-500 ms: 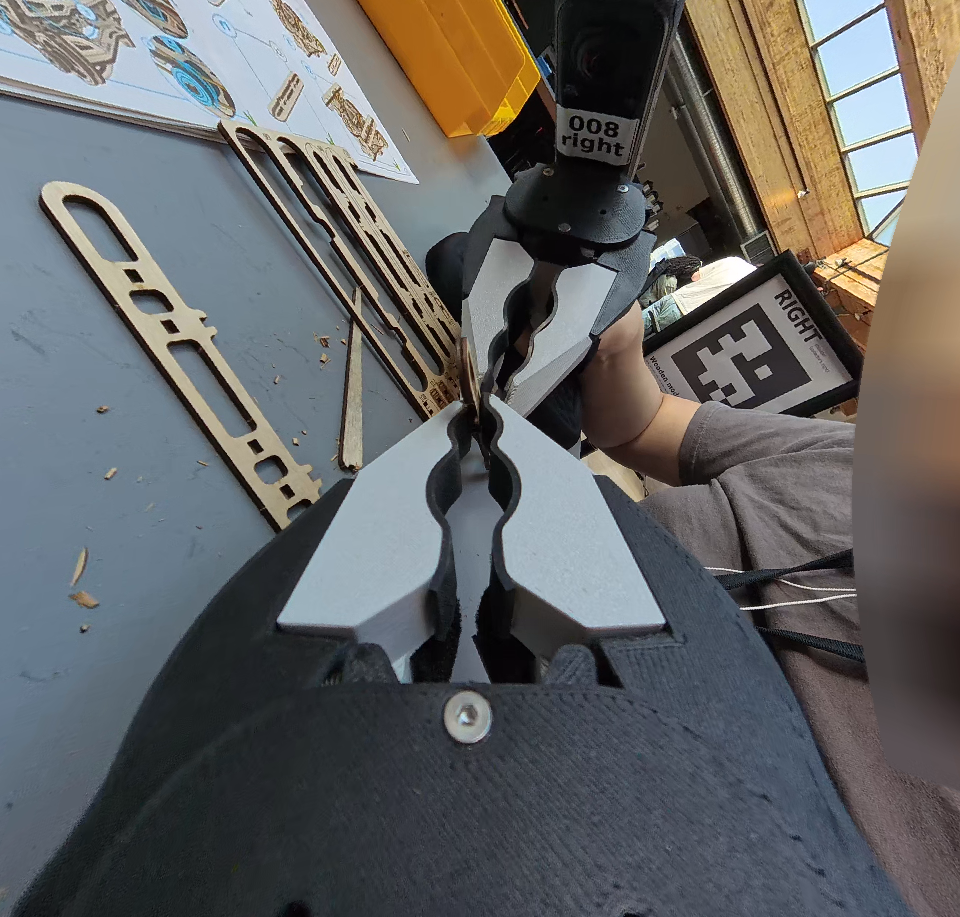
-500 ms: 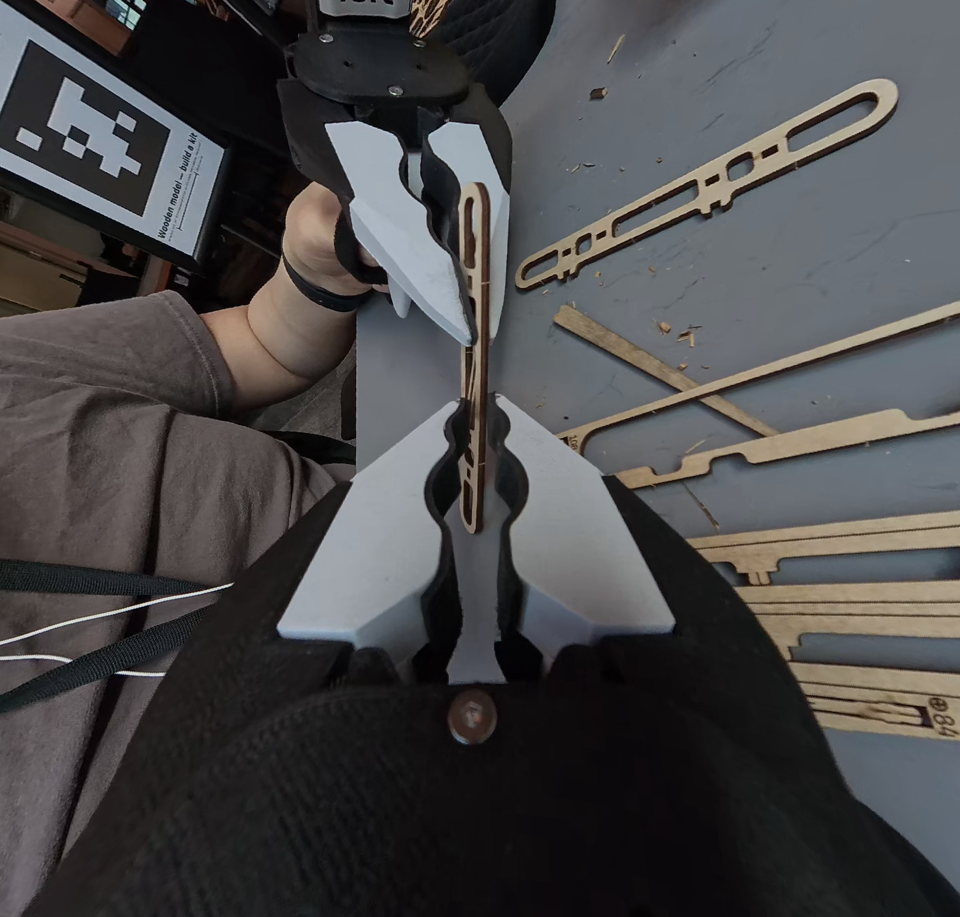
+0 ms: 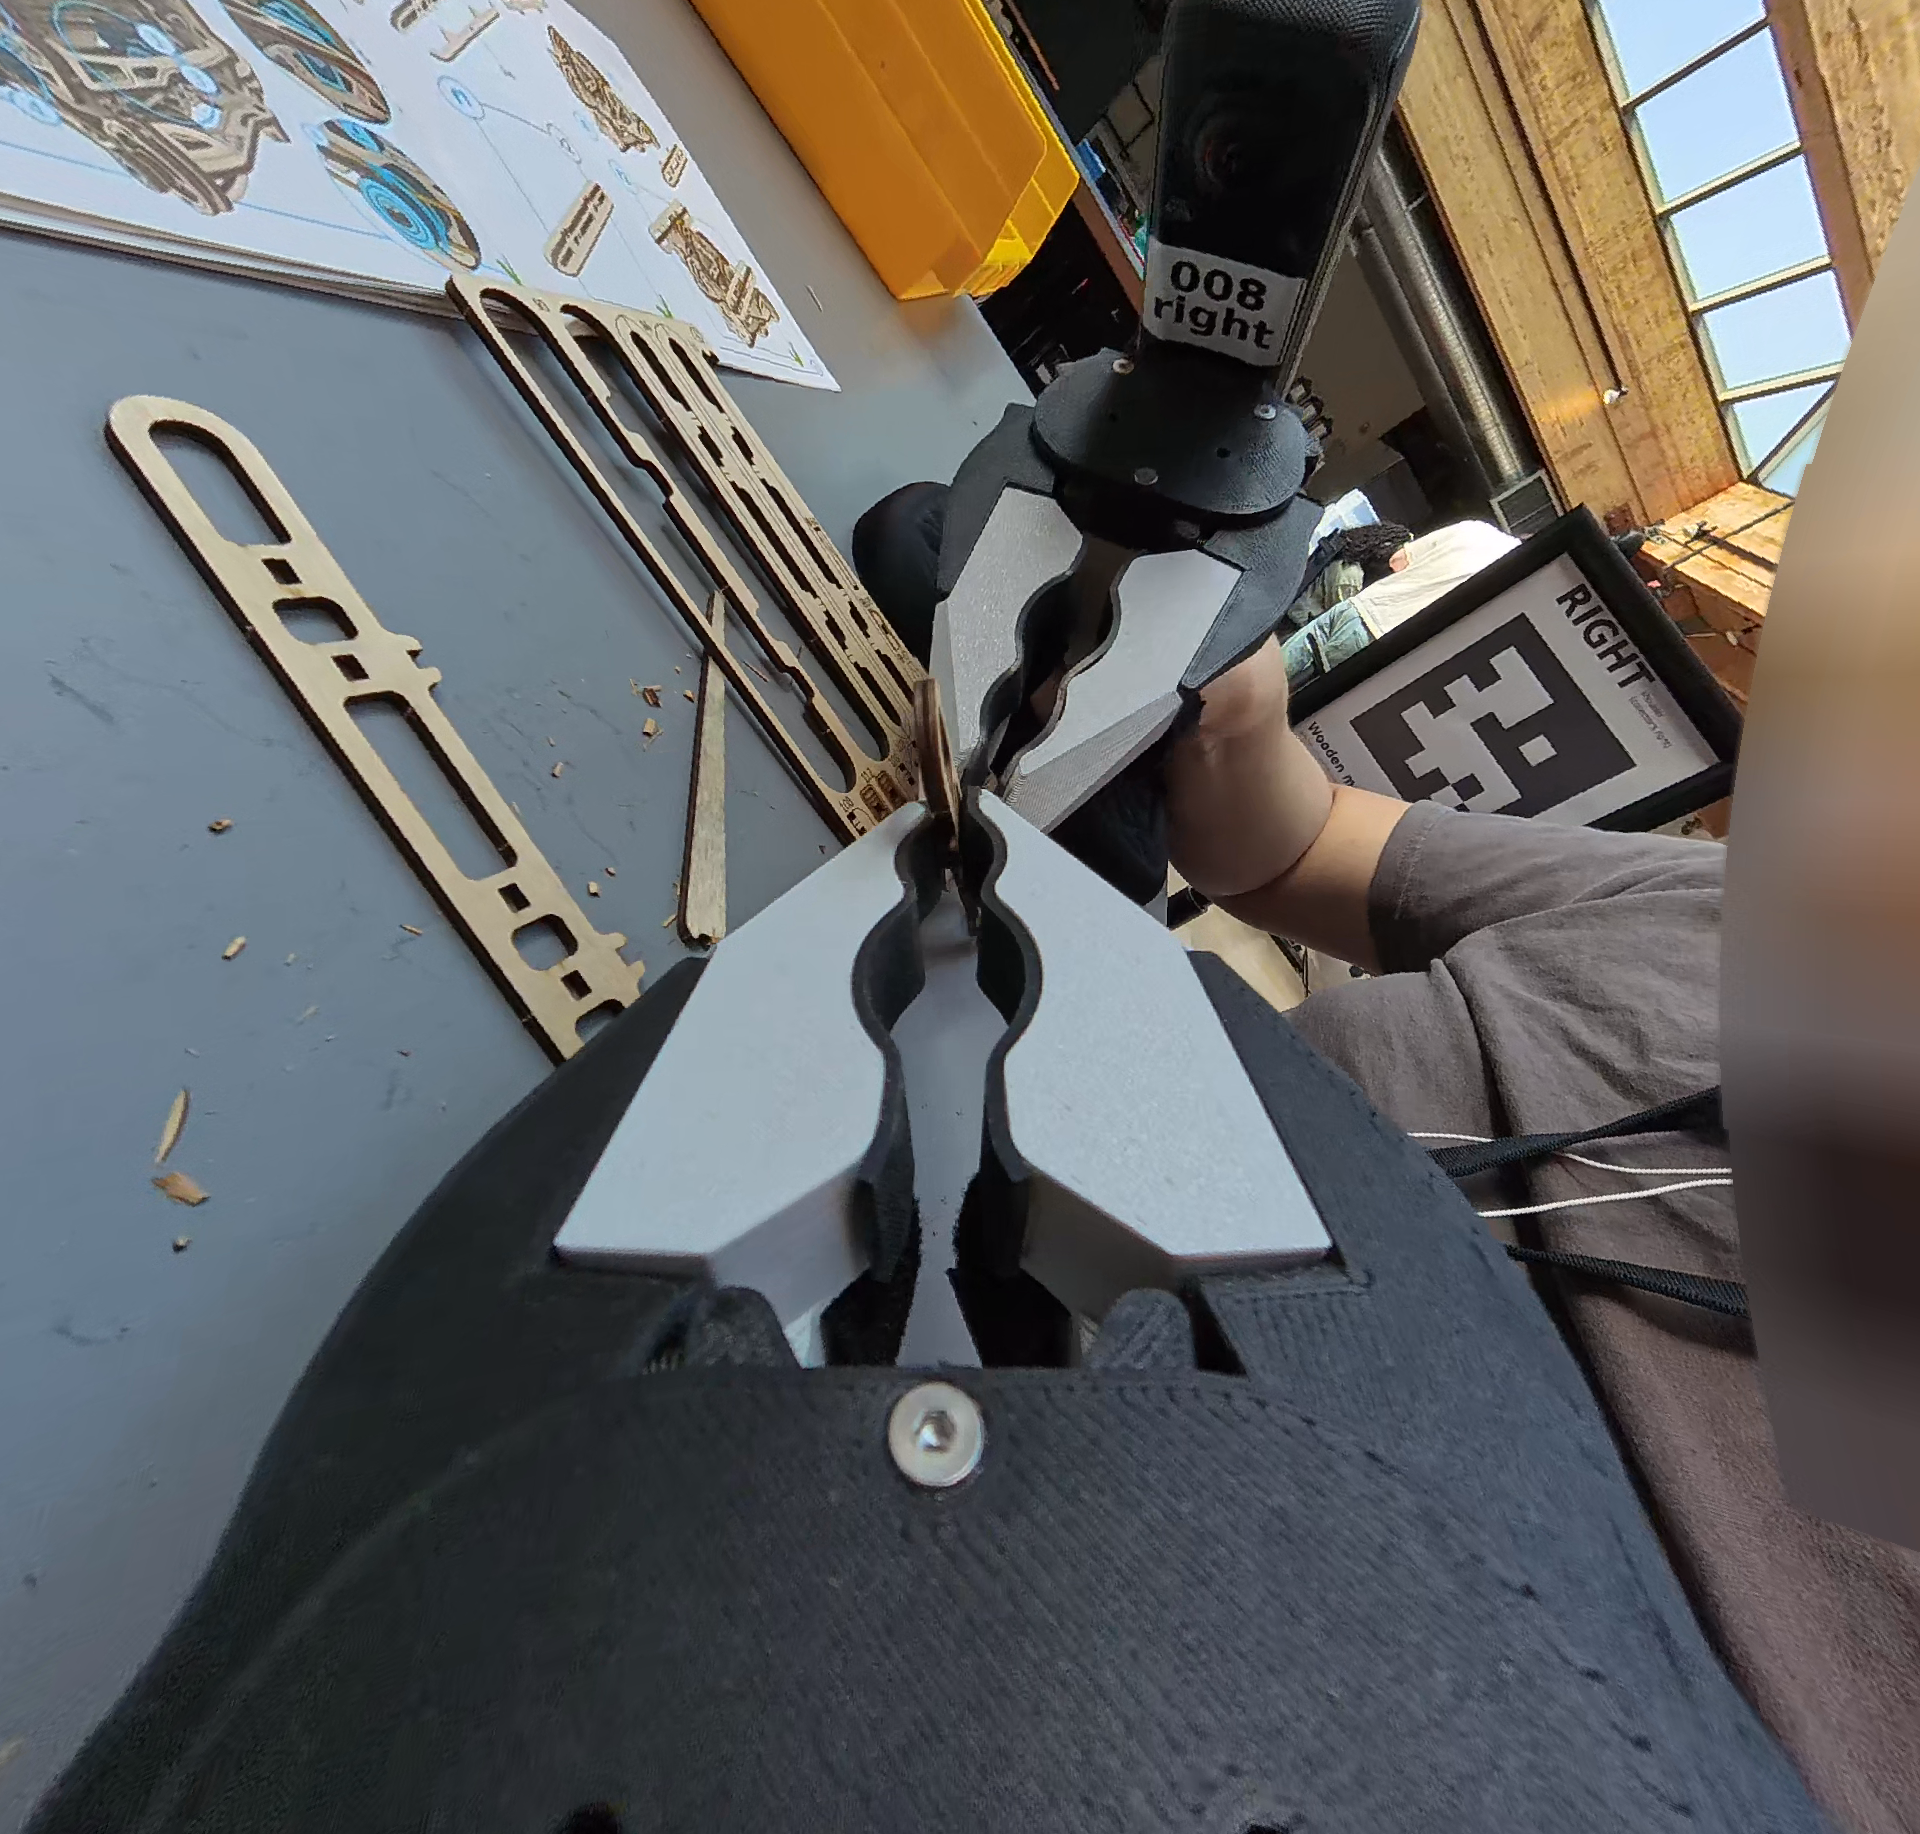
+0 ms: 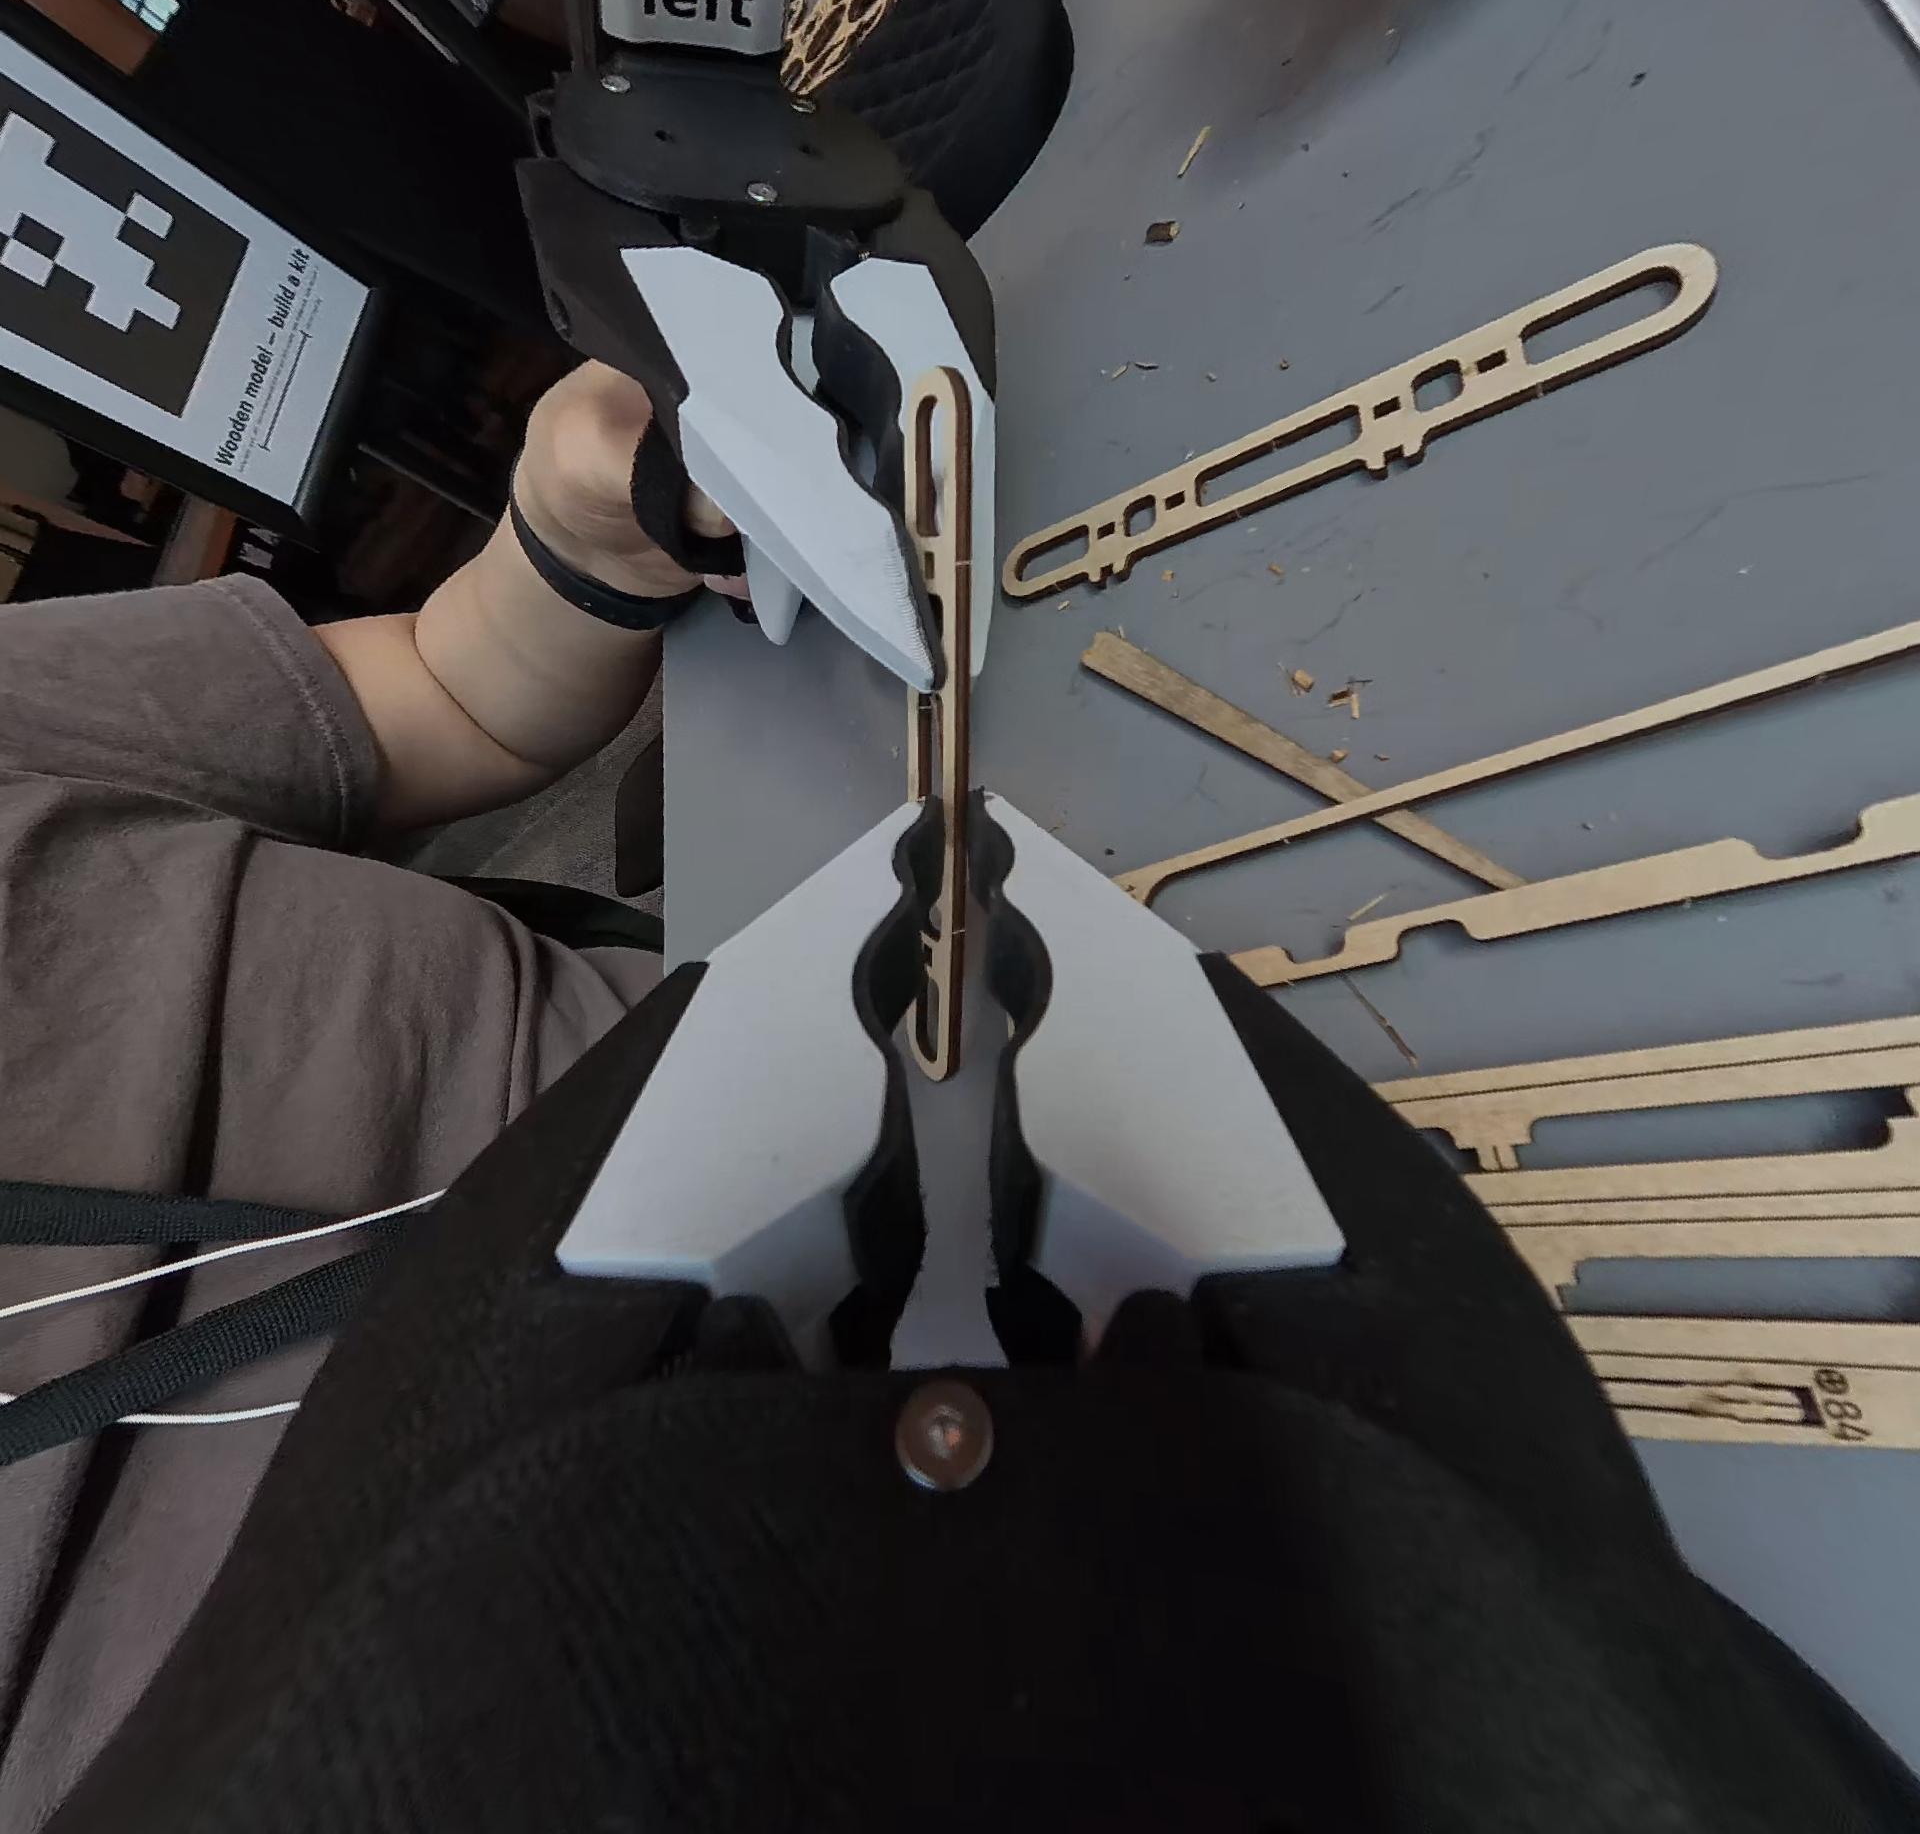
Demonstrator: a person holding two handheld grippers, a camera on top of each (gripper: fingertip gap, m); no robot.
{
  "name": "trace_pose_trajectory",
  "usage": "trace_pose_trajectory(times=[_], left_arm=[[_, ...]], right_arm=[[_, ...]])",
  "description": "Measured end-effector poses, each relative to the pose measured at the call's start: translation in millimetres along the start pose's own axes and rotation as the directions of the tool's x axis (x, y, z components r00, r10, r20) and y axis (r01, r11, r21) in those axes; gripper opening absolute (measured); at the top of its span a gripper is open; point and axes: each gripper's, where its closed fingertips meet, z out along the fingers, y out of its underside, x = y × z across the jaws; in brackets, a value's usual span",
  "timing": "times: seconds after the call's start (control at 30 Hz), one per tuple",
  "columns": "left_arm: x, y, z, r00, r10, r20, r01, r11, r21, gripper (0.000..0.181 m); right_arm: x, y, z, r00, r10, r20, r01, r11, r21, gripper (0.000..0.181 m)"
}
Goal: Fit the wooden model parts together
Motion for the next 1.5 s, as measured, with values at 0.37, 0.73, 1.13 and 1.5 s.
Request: trace_pose_trajectory(times=[0.37, 0.73, 1.13, 1.5], left_arm=[[0.4, -1.2, 0.1, 1.0, -0.015, -0.016, 0.015, 1.0, 0.004, 0.0], [-0.1, -0.6, -0.3, 1.0, -0.006, 0.0, 0.006, 1.0, 0.007, 0.0], [24.9, -24.9, -36.3, 0.972, 0.235, -0.01, -0.232, 0.965, 0.121, 0.0], [37.1, -49.2, -87.7, 0.968, 0.238, -0.084, -0.199, 0.923, 0.33, 0.0]], right_arm=[[-0.1, -13.9, -5.1, 0.971, -0.189, -0.147, 0.199, 0.978, 0.058, 0.005], [5.0, -11.4, -0.2, 0.895, -0.282, -0.346, 0.293, 0.956, -0.021, 0.007], [-11.3, -32.6, -14.8, 0.918, -0.395, -0.028, 0.396, 0.914, 0.084, 0.017], [18.0, -21.3, 3.0, 0.798, -0.602, 0.026, 0.599, 0.788, -0.145, 0.015]])
